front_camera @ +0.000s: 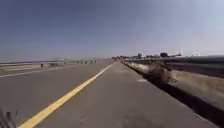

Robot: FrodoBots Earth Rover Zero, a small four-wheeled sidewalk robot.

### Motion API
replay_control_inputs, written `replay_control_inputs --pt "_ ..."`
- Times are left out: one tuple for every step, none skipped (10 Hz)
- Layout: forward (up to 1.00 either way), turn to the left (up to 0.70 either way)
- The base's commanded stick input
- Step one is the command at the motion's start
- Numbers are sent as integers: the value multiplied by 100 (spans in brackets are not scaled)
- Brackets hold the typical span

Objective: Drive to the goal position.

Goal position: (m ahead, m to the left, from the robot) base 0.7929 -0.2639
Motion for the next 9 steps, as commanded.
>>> replay_control_inputs --pt "50 0" --pt "50 0" --pt "50 0" --pt "50 0" --pt "50 0" --pt "50 0" --pt "50 0" --pt "50 0" --pt "50 0"
